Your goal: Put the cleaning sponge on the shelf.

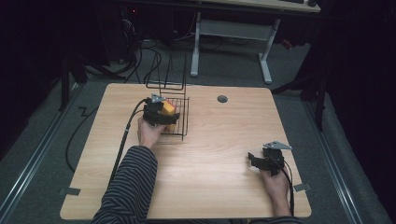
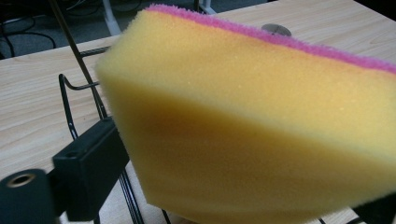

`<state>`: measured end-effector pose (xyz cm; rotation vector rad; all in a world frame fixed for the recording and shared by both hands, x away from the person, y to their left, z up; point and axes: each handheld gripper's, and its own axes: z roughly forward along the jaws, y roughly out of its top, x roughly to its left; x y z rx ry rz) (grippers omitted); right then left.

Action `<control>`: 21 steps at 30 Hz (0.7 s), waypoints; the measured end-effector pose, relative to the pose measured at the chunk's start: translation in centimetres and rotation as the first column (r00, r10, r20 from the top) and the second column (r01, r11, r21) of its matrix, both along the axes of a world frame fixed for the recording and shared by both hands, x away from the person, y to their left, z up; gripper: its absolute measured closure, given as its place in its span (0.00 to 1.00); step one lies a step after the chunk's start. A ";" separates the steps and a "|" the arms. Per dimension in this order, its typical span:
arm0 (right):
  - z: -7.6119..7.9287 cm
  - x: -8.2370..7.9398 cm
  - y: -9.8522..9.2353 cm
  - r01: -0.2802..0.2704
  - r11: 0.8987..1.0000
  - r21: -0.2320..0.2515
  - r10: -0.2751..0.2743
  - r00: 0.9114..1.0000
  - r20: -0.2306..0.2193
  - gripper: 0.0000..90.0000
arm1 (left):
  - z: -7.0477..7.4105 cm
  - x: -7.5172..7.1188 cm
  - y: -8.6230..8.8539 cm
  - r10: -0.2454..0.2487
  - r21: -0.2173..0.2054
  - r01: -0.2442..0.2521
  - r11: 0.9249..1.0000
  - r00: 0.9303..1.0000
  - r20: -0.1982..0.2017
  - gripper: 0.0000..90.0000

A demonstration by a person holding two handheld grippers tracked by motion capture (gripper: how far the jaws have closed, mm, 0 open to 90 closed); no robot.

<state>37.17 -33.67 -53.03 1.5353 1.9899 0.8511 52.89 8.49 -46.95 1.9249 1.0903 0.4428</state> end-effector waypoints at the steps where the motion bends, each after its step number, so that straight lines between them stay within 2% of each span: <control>1: 0.0 0.0 0.0 0.000 1.000 0.001 0.000 1.000 0.000 0.32 | 0.0 0.0 0.0 0.000 -0.002 0.000 1.000 1.000 -0.003 0.06; 6: 0.0 0.0 0.0 0.000 1.000 0.001 0.000 1.000 0.000 0.32 | 0.0 -0.1 0.1 -0.017 -0.003 0.016 1.000 0.999 -0.030 0.00; 13: 0.0 0.0 0.0 0.000 1.000 0.002 0.000 1.000 0.000 0.32 | 0.6 -0.9 0.0 -0.054 0.005 0.054 0.999 0.998 -0.031 0.00; 19: 0.0 0.0 0.0 0.000 1.000 0.003 0.000 1.000 0.000 0.32 | 1.2 -1.7 0.1 -0.052 0.049 0.053 0.997 0.998 -0.024 0.00; 21: 0.0 0.0 0.0 0.001 1.000 0.003 -0.001 1.000 0.000 0.32 | 1.4 -1.9 0.2 -0.053 0.050 0.054 0.997 0.998 -0.019 0.00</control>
